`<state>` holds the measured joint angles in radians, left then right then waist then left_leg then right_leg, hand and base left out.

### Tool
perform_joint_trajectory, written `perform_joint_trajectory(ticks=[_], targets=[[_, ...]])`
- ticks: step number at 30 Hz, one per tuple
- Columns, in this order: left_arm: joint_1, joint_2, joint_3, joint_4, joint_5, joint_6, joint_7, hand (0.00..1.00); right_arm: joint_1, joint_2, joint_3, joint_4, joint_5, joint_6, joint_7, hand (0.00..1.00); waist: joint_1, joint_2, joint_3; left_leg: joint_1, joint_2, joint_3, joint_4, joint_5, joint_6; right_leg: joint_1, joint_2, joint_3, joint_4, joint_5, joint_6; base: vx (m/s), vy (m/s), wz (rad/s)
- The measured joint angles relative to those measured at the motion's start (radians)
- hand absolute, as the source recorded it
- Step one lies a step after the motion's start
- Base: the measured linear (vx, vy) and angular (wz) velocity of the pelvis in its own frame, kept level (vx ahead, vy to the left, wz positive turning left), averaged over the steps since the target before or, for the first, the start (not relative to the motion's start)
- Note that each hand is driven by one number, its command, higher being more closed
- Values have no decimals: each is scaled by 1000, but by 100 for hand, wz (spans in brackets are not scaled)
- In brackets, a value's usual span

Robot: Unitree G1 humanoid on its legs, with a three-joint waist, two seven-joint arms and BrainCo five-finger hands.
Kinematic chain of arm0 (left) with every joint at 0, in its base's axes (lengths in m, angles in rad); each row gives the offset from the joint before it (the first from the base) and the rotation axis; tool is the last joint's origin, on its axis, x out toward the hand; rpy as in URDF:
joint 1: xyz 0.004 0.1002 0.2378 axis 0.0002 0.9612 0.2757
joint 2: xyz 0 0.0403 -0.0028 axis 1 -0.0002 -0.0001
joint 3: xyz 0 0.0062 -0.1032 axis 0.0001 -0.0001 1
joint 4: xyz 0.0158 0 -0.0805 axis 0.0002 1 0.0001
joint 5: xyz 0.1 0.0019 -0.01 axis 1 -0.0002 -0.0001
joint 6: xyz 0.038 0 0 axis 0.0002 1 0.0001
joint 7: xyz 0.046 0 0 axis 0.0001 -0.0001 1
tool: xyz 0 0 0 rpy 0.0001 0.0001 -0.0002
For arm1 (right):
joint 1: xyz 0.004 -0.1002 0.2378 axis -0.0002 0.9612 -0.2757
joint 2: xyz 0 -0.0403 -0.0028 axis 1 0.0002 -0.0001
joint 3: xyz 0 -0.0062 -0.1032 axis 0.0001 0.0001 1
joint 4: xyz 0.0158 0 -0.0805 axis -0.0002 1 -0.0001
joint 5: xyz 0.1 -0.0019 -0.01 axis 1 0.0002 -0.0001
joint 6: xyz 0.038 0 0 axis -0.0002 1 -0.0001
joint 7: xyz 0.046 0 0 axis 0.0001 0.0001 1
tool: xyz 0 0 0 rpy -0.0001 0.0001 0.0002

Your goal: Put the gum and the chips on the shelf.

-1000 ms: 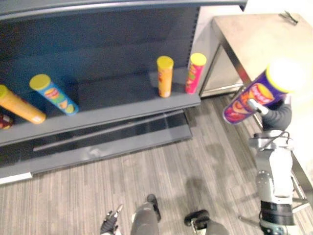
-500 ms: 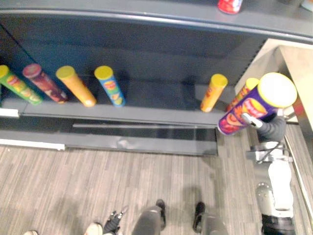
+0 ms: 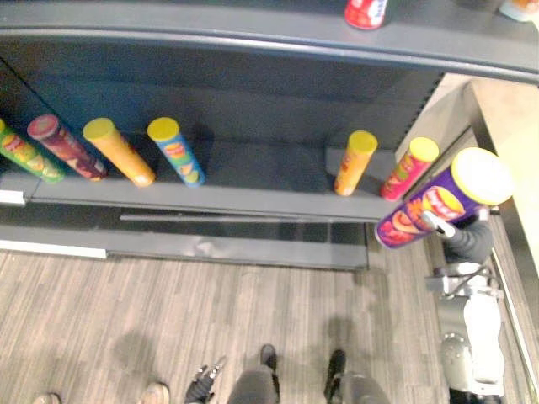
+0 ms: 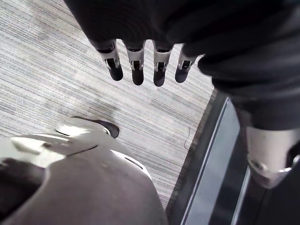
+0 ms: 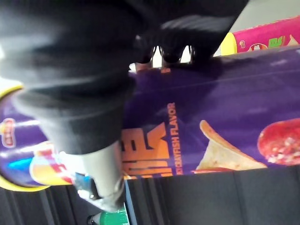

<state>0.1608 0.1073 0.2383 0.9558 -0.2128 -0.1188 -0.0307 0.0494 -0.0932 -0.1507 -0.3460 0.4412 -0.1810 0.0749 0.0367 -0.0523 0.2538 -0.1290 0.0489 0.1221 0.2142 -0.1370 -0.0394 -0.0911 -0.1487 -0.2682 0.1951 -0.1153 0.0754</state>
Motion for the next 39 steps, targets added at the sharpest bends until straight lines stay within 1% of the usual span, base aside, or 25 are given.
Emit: perform_joint_trajectory(ticks=[2,4,6,7,9,10,12,14,15,16,17,18,19,20,21,22,23,25,28,31,33,35,37,38,39], targets=[[-3,2,-6,-8,-2,-1,2,0,7,-1,-1,0,1,-1,0,100,-9,1,1,-49,-1,2,159,-17,-14,14,-26,-15,69,-62,2,-70,-32,36],[-7,-2,-8,-19,-8,-1,-1,0,20,-5,0,0,1,-2,0,100,-7,10,2,-99,6,-21,287,-19,-16,17,-30,-22,119,-93,-1,-116,-39,22],[-11,-2,-8,-22,-10,-3,-6,0,21,-6,-2,-4,1,-2,-1,100,-8,11,-1,-111,5,-52,291,-23,-21,12,-39,-27,135,-110,-19,-119,7,15],[-17,-1,-6,-18,-11,-2,-7,0,21,-7,-17,-14,2,-3,-2,100,-10,11,0,-117,13,-45,290,-43,6,5,-49,-31,137,-111,-18,-109,46,14],[-18,3,-5,-17,-10,-2,-7,0,20,-8,-42,-15,2,-6,-6,100,-16,10,-6,-142,61,-51,289,-66,7,-8,-66,-29,143,-113,-11,-83,82,16],[-13,3,-5,-17,-10,-2,-7,0,18,-9,-57,-15,2,-8,-10,100,-19,12,-14,-156,90,-55,265,-62,0,-21,-79,-25,143,-111,2,-36,211,10],[-4,0,-8,-9,-10,-2,-7,0,9,-14,-84,-15,2,-13,-29,100,-32,29,-32,-172,139,-54,167,-25,-36,-47,-114,-10,141,-100,49,35,311,-3],[11,-20,-9,4,-7,-1,-5,0,9,-43,-89,-15,0,-14,-44,100,-35,64,-53,-157,174,-50,99,23,-88,-56,-133,14,125,-82,98,111,423,-27],[11,-16,-15,10,-4,-1,-6,0,9,-34,-96,-13,-1,-13,-49,100,-32,56,-61,-148,139,-10,106,44,-113,-54,-182,51,98,-51,138,139,431,-29],[11,-5,-17,5,0,-5,-1,0,9,-28,-100,-17,-5,-12,-48,100,-32,47,-67,-153,117,9,124,23,-87,-52,-202,59,66,-29,154,190,609,-20],[-11,13,-20,3,0,-4,9,0,7,-27,-98,-35,-10,-12,-48,100,-36,42,-68,-204,97,17,202,-20,-60,-36,-221,59,3,42,172,130,483,-10],[-23,14,-22,2,0,-6,13,0,0,-27,-98,-40,-10,-12,-48,100,-34,41,-68,-229,95,26,242,-43,-45,-37,-224,65,-23,75,172,118,576,-24],[-47,24,-26,8,-1,-4,16,0,-26,-23,-92,-40,-10,-5,-50,100,-28,35,-64,-256,93,53,295,-80,-19,-47,-231,94,-58,140,163,50,482,-52],[-60,32,-39,8,-2,-4,19,0,-45,-21,-79,-40,-11,-2,-60,100,-18,35,-64,-257,92,80,311,-107,0,-59,-233,116,-80,216,132,39,482,-63],[-62,30,-48,2,-2,-4,19,0,-52,-21,-72,-40,-12,-2,-66,100,-13,35,-64,-253,94,95,310,-115,11,-67,-233,117,-89,262,107,32,473,-74],[-62,24,-56,-2,-2,-7,19,0,-60,-18,-61,-39,-12,-3,-70,100,-4,35,-64,-234,99,131,293,-127,33,-84,-230,110,-96,337,37,30,451,-71],[-61,22,-57,1,0,-8,24,0,-68,-17,-38,-37,-12,-3,-75,100,-2,36,-63,-214,103,159,276,-130,48,-113,-229,98,-23,313,-3,40,434,-70],[-42,24,-68,0,0,-6,26,0,-72,-15,2,-24,-12,-3,-75,100,6,30,-64,-158,102,212,225,-123,62,-132,-218,35,89,260,-43,63,319,-76],[-32,27,-84,-1,0,-4,25,0,-78,-16,16,4,-12,-3,-66,100,2,17,-70,-108,69,260,145,-99,77,-126,-172,2,108,167,-7,51,183,-51],[-32,25,-84,1,0,-2,25,0,-77,-16,16,48,-12,-2,-65,100,-7,12,-64,-76,43,279,101,-78,84,-85,-157,34,16,161,-9,44,31,-19],[-34,24,-83,-1,0,-3,24,0,-77,-16,18,56,-12,0,-65,100,-7,10,-61,-67,46,274,101,-71,84,-57,-144,77,-18,152,1,27,-111,2],[-34,22,-72,0,0,-3,25,0,-78,-17,22,56,-11,0,-62,100,-8,3,-55,-60,51,260,105,-63,73,-18,-134,79,-44,132,30,-8,-171,15],[-31,17,-51,1,0,-3,24,0,-77,-18,25,56,-10,0,-60,100,-6,3,-53,-60,71,241,92,-42,47,-2,-110,65,-61,125,39,-38,-212,17],[-30,15,-39,2,-1,-3,24,0,-77,-18,31,56,-9,0,-57,100,-6,0,-52,-60,79,231,82,-31,40,4,-98,55,-70,120,31,-74,-241,21],[-28,18,-35,2,-1,-3,24,0,-74,-18,41,56,-8,0,-48,100,-6,-7,-51,-60,82,219,63,-13,29,11,-90,50,-79,103,37,-86,-207,21]])
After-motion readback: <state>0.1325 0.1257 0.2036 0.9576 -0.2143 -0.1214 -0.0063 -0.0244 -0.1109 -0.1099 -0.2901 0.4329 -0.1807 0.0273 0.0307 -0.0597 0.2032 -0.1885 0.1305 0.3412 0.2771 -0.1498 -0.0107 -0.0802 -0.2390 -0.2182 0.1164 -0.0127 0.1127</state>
